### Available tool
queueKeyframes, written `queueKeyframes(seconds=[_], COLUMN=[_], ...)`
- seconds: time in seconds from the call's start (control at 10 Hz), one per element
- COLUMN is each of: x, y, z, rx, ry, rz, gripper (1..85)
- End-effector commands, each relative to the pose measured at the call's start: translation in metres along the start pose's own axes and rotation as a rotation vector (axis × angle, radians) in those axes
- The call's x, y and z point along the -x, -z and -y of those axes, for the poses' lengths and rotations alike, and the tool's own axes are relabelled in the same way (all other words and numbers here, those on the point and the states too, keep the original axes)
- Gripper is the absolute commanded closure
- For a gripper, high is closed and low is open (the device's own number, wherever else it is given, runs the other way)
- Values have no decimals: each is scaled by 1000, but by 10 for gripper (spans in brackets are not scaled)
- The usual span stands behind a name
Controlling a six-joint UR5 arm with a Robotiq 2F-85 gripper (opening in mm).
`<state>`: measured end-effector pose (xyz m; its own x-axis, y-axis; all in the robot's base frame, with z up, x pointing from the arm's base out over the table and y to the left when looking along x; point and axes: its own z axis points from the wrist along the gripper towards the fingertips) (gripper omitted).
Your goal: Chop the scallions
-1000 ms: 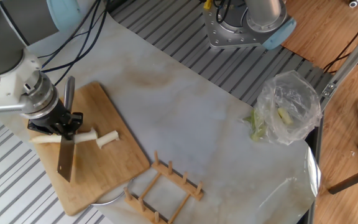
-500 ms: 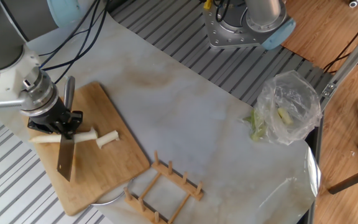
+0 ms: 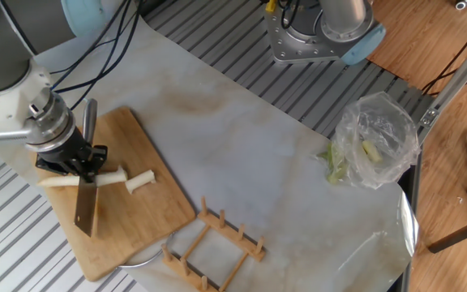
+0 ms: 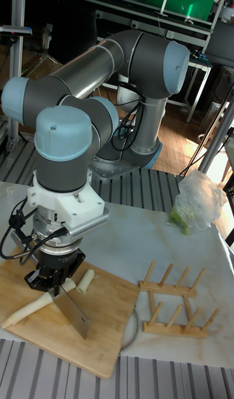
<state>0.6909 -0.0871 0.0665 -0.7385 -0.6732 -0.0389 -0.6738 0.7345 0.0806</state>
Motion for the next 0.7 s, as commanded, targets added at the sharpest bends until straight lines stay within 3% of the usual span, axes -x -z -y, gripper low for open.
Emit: queueKeyframes(seconds=[0.0, 0.3, 0.6], x=[1, 0, -7], y=[6, -12, -18], z=[-3, 4, 11], rx=[11, -11, -48], ry=[-18, -35, -52], rz=[11, 11, -15], gripper=[843, 843, 843])
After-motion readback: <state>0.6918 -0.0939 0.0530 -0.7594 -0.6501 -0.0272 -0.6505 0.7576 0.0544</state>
